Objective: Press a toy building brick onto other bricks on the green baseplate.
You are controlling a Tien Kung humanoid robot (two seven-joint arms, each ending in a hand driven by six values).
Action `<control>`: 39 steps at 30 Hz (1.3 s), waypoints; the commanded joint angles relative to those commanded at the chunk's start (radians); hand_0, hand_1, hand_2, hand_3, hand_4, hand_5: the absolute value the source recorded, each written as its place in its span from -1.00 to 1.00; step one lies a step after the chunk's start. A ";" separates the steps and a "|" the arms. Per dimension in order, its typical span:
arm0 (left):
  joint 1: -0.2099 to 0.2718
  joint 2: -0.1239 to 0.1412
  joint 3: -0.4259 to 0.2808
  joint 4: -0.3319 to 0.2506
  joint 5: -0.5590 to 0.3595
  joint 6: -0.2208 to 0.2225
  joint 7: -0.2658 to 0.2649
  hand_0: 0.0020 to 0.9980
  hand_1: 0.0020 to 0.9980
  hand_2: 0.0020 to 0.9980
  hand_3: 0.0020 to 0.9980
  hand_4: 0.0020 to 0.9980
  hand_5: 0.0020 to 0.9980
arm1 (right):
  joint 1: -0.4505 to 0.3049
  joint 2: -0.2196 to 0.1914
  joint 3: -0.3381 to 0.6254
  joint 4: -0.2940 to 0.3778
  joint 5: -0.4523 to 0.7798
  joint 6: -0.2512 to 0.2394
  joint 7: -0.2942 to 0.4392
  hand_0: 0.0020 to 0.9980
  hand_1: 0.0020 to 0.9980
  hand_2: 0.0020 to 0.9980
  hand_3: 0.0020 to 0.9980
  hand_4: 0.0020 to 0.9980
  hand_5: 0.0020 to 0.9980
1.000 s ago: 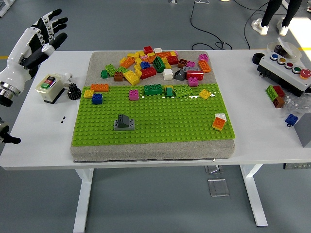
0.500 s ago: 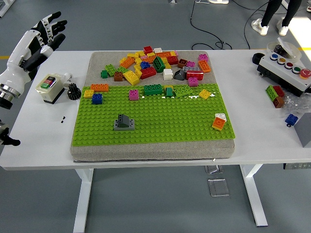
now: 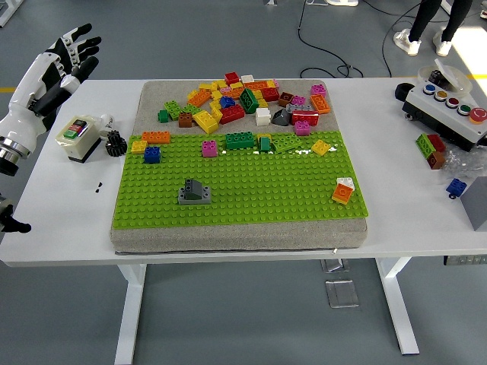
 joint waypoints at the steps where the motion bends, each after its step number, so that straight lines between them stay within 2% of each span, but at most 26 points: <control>1: 0.002 0.000 -0.003 -0.001 0.001 0.002 0.000 0.88 0.77 0.74 0.91 1.00 0.48 | 0.000 0.001 0.000 0.000 -0.001 0.000 0.000 0.50 0.37 0.45 0.30 0.83 -0.05; 19: 0.039 -0.002 -0.022 -0.011 0.021 0.001 0.003 0.87 0.75 0.73 0.89 1.00 0.42 | -0.009 0.008 -0.017 0.000 -0.015 0.001 -0.004 0.51 0.37 0.45 0.29 0.81 -0.05; 39: 0.020 -0.004 -0.016 -0.007 0.046 -0.002 0.007 0.87 0.75 0.72 0.83 1.00 0.38 | -0.014 0.010 -0.020 0.000 -0.016 0.006 -0.003 0.51 0.37 0.45 0.28 0.80 -0.05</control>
